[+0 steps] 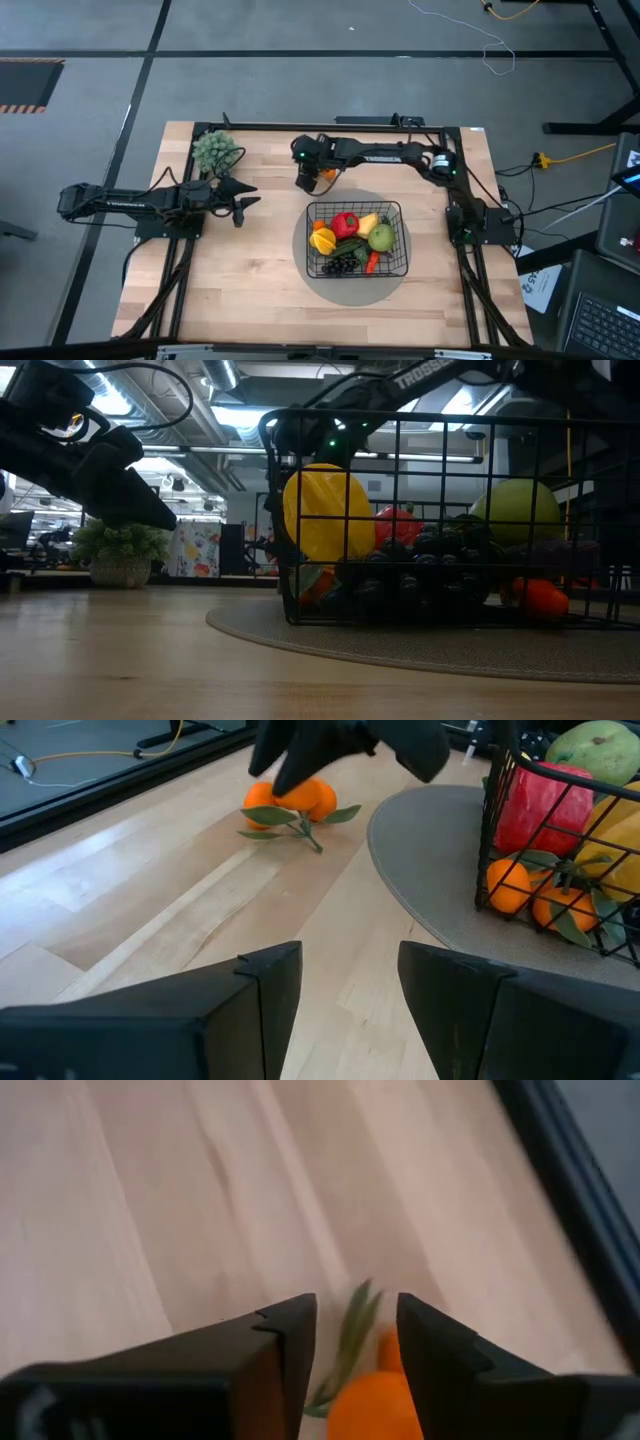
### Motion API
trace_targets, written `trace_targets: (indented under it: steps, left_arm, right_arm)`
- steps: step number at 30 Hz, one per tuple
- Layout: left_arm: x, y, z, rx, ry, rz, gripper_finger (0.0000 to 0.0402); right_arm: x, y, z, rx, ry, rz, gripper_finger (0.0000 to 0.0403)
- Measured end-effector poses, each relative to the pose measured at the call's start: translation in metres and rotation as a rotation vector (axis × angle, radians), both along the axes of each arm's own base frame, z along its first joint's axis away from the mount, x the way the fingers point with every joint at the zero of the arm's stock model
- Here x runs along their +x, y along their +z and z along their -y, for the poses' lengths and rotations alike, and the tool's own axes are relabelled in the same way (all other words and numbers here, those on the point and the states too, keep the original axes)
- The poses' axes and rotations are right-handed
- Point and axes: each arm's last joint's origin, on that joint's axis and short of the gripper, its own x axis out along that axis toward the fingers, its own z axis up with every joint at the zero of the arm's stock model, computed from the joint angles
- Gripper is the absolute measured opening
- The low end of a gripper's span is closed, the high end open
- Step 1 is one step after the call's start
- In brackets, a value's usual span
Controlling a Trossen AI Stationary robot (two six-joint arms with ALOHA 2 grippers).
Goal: Build produce basket
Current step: Put the orange tangerine into the black wire basket
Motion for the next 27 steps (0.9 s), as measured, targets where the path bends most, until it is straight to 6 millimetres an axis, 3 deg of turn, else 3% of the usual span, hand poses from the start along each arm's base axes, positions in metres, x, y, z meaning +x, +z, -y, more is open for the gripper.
trace_targets:
  steps: [12,21,27]
  left_arm:
    - [0.0,0.0,0.0,0.0,0.0,0.0,0.0157]
    - [0.0,0.0,0.0,0.0,0.0,0.0,0.0157]
    - [0.0,0.0,0.0,0.0,0.0,0.0,0.0157]
  right_arm:
    - [0.003,-0.032,0.003,-0.023,0.009,-0.115,0.013]
    - [-0.002,-0.036,0.005,-0.056,0.032,-0.2,0.0129]
    - [-0.011,-0.037,0.013,-0.124,0.004,-0.306,0.0075]
